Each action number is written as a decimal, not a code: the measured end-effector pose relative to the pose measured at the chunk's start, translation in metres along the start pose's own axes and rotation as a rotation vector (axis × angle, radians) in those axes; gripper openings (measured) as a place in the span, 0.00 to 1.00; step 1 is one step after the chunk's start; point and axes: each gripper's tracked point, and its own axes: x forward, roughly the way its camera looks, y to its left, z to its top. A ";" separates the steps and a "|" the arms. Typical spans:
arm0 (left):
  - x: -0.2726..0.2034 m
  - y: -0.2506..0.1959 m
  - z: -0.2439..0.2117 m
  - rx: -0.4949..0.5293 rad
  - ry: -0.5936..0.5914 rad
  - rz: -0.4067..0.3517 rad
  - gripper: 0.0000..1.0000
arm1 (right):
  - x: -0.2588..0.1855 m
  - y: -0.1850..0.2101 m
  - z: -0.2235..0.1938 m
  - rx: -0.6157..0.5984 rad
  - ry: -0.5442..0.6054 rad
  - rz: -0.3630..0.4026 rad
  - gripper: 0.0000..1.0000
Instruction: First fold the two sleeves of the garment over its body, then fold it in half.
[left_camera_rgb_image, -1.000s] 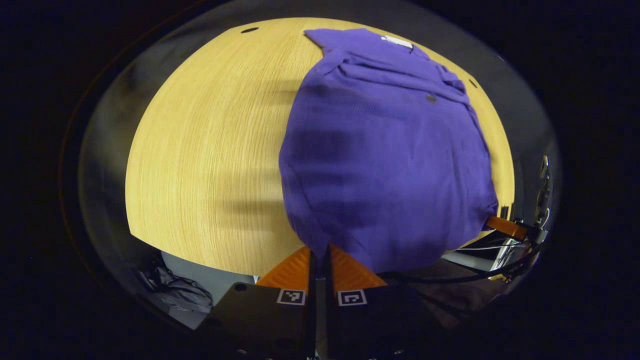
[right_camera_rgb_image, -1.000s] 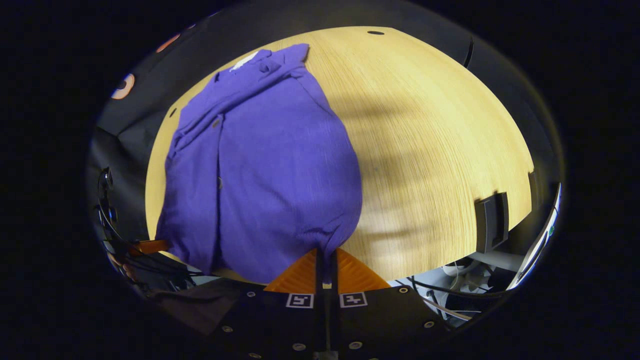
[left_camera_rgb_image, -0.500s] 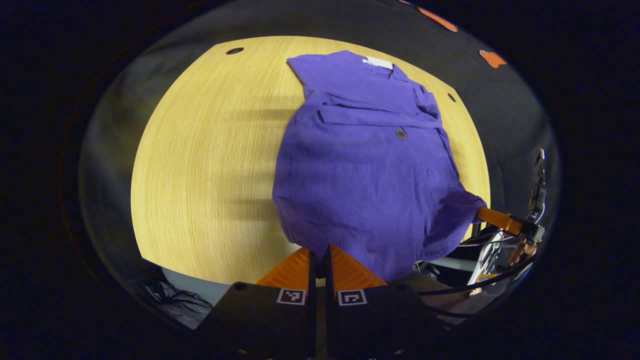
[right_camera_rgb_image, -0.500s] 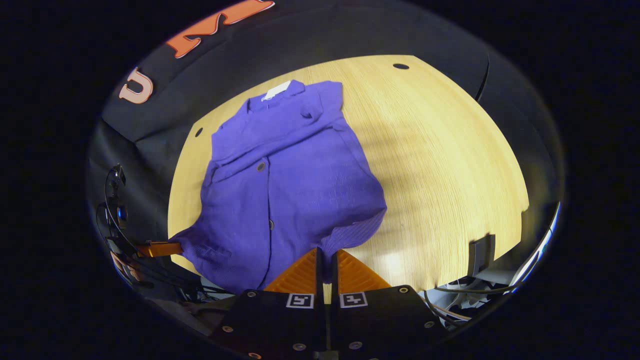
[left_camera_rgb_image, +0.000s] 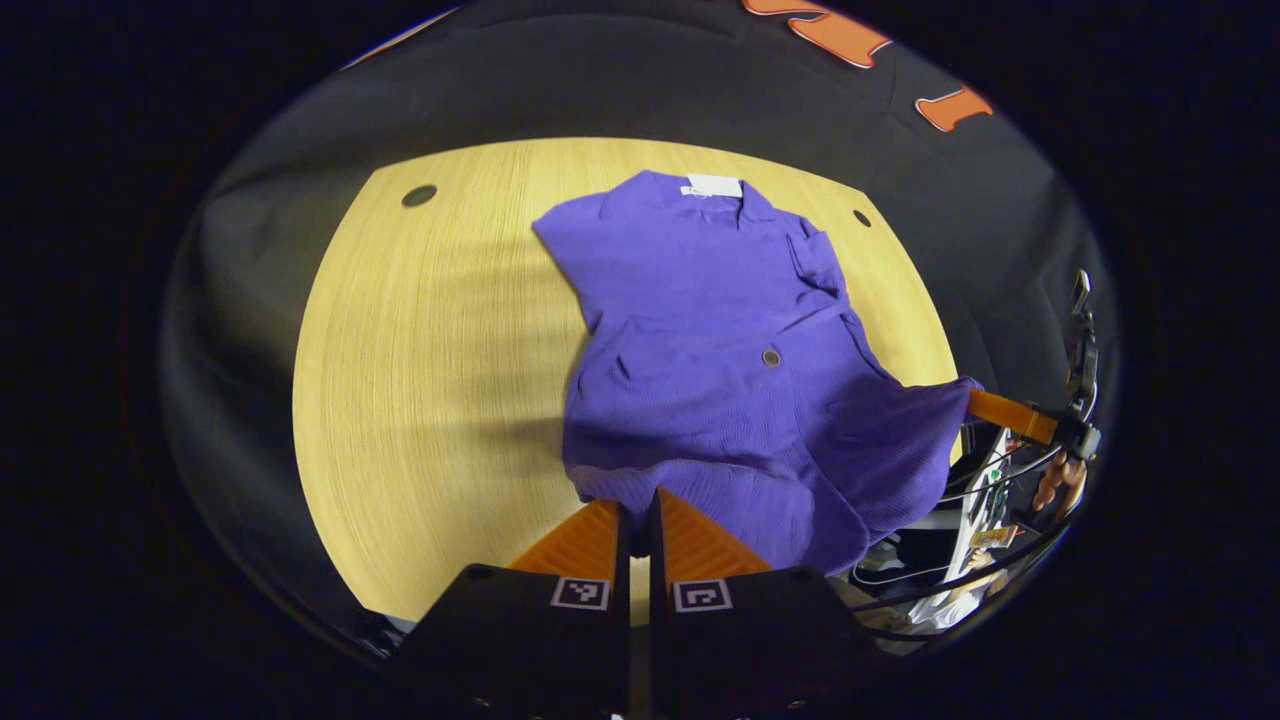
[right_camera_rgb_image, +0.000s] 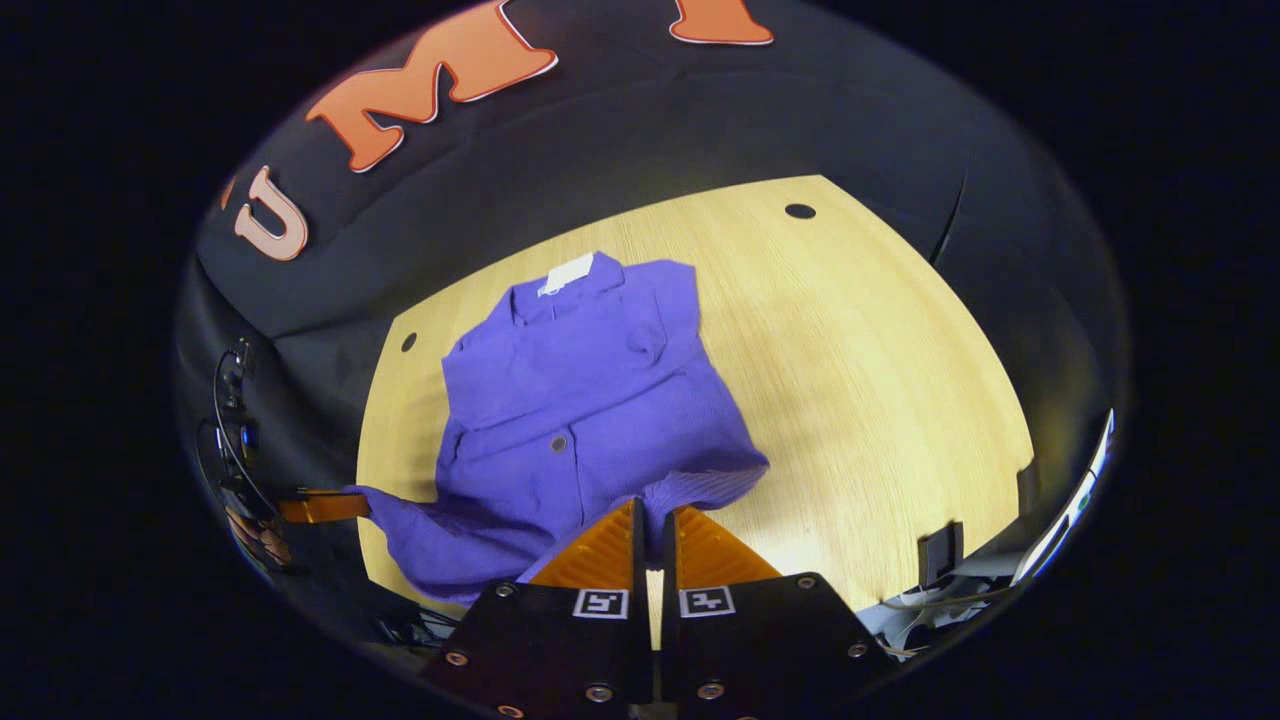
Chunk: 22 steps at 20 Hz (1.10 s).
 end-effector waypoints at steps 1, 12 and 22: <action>0.002 0.003 0.012 0.006 0.000 0.002 0.09 | 0.002 0.003 0.012 0.002 -0.009 0.008 0.04; 0.014 0.027 0.153 -0.075 -0.039 0.098 0.09 | 0.077 -0.003 0.131 -0.008 0.001 0.097 0.04; 0.049 0.032 0.242 -0.193 -0.185 0.185 0.10 | 0.142 -0.003 0.211 0.009 0.020 0.185 0.04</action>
